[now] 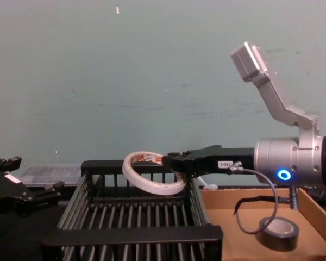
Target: Pick up the white tape and place it into the black box , Pick up the silver tape and place it into the brown box.
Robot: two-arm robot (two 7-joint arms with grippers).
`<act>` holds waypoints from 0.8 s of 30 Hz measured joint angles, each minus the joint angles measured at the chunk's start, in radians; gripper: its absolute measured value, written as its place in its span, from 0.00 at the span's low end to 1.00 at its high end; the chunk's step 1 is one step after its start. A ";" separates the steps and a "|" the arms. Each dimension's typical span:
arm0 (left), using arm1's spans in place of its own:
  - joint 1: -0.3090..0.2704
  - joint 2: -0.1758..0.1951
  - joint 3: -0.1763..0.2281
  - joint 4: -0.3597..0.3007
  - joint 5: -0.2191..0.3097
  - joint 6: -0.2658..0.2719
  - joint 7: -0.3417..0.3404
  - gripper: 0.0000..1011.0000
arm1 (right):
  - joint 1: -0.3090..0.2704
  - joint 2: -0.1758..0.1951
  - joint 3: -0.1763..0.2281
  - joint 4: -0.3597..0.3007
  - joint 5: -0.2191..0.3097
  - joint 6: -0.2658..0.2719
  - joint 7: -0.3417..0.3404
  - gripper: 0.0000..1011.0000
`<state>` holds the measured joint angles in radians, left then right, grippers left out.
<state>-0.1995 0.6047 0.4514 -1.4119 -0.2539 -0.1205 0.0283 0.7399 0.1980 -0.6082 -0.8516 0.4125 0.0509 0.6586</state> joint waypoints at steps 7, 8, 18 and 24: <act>0.000 0.000 0.000 0.000 0.000 0.000 0.000 0.99 | 0.023 -0.026 0.001 0.047 -0.024 -0.010 0.006 0.10; 0.000 0.000 0.000 0.000 0.000 0.000 0.000 0.99 | 0.027 -0.031 0.001 0.055 -0.029 -0.012 0.007 0.10; 0.000 0.000 0.000 0.000 0.000 0.000 0.000 0.99 | 0.039 -0.046 -0.001 0.084 -0.052 -0.019 0.012 0.10; 0.000 0.000 0.000 0.000 0.000 0.000 0.000 0.99 | 0.038 -0.045 -0.001 0.082 -0.050 -0.019 0.012 0.10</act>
<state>-0.1996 0.6047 0.4514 -1.4120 -0.2539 -0.1205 0.0283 0.7783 0.1530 -0.6092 -0.7698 0.3628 0.0321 0.6703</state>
